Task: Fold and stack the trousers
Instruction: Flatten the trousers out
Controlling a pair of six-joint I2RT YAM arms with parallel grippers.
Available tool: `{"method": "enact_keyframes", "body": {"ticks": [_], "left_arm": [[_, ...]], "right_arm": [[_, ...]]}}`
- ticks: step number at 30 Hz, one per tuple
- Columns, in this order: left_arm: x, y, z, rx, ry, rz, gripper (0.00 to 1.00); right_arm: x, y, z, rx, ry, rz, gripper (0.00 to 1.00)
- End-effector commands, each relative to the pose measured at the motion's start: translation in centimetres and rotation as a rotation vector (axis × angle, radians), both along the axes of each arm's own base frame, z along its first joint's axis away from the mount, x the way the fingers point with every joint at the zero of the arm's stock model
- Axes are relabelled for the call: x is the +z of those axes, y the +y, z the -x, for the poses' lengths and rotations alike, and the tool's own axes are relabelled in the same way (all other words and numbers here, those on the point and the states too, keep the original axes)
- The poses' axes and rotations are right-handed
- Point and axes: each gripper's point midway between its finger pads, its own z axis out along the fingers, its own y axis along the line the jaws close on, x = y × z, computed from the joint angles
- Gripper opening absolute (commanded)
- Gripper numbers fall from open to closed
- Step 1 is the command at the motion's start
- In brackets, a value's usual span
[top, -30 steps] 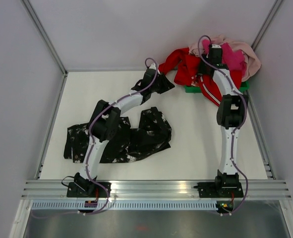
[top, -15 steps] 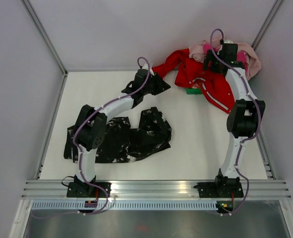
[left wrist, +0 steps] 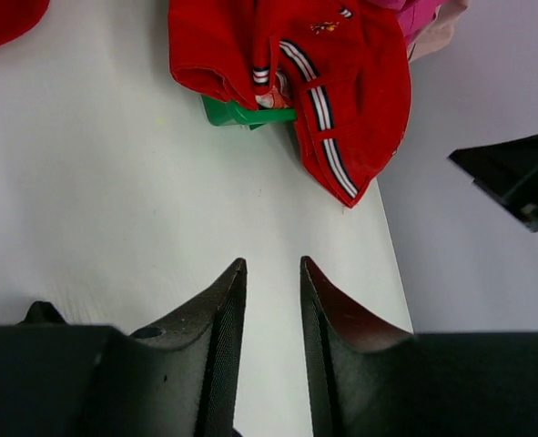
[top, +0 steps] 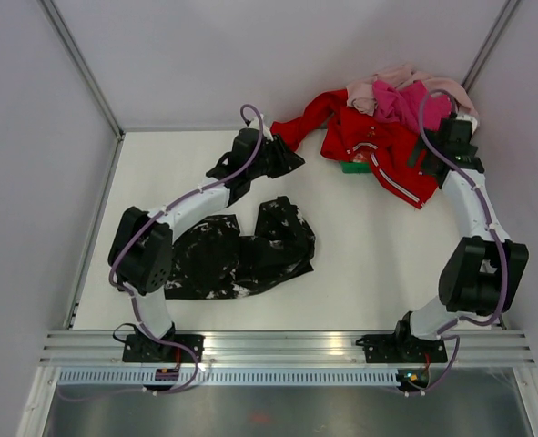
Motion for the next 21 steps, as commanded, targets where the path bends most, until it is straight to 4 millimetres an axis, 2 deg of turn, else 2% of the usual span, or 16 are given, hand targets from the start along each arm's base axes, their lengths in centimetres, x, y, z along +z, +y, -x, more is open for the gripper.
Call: {"method": "enact_keyframes", "body": {"ticks": [1, 5, 14, 15, 18, 21], "left_arm": [[2.2, 1.8, 0.8, 0.007, -0.087, -0.065, 0.37], [3.0, 2.7, 1.5, -0.01, -0.118, -0.097, 0.39], [2.6, 4.4, 2.2, -0.003, -0.152, -0.175, 0.41], [1.9, 4.7, 2.4, -0.004, -0.132, -0.196, 0.41], [1.5, 5.0, 2.4, -0.009, -0.131, -0.216, 0.41], [1.2, 5.4, 2.4, -0.003, -0.121, -0.231, 0.41]], "right_arm": [[-6.5, -1.9, 2.4, -0.116, 0.117, -0.026, 0.98], [-9.7, -1.6, 2.0, -0.117, 0.094, -0.094, 0.98], [-14.1, -0.6, -1.5, -0.074, 0.008, -0.173, 0.98], [-15.2, -0.7, -1.8, -0.081, 0.024, -0.173, 0.98], [-17.6, -1.4, -2.4, -0.093, 0.084, -0.152, 0.97], [-18.6, -2.2, -2.5, -0.112, 0.116, -0.124, 0.88]]}}
